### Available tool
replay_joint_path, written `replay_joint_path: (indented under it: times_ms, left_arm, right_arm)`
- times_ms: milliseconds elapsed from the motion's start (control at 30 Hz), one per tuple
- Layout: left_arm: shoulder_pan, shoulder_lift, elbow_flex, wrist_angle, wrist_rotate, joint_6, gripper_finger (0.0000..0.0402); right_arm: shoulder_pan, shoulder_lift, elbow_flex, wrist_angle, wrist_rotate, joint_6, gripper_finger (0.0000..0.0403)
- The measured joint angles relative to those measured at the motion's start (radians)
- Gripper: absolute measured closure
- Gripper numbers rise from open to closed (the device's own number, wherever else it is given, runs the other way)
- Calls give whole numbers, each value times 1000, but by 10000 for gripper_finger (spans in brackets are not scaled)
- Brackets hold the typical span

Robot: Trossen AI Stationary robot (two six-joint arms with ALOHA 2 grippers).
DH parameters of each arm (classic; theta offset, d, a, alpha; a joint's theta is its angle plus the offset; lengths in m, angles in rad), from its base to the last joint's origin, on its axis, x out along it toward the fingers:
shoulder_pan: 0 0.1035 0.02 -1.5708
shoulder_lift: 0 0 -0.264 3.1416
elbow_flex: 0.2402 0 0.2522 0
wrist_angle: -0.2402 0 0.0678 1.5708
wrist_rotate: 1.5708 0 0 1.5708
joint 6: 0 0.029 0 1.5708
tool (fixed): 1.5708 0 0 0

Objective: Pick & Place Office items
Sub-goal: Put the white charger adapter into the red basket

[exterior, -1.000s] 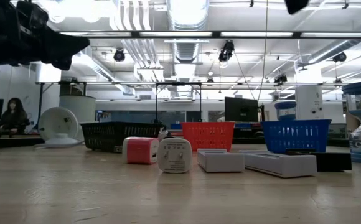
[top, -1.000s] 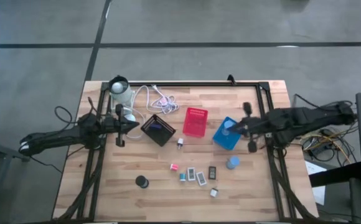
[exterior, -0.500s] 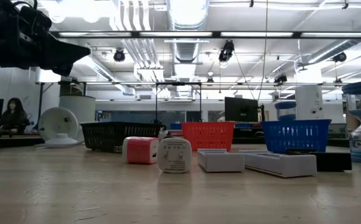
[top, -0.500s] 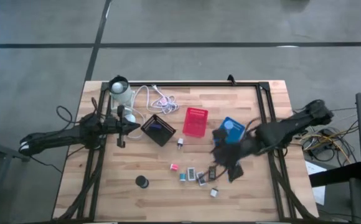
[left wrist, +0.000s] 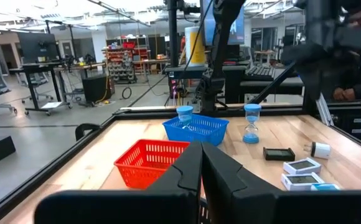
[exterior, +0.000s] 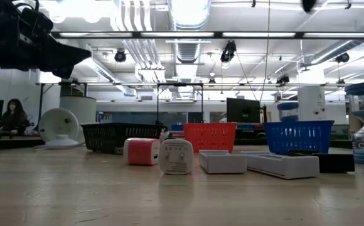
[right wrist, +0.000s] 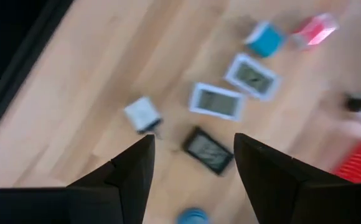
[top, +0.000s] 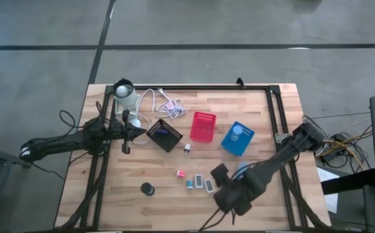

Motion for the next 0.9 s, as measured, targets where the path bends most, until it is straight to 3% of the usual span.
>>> replay_joint_path:
  times_ms: [300, 900]
  left_arm:
    - [0, 0, 0, -18, -2, 11, 385]
    - [0, 2, 0, -27, -4, 28, 385]
  right_arm:
    - [38, 83, -57, 79, -99, -88, 186]
    - [-41, 202, -59, 148, -268, -295, 186]
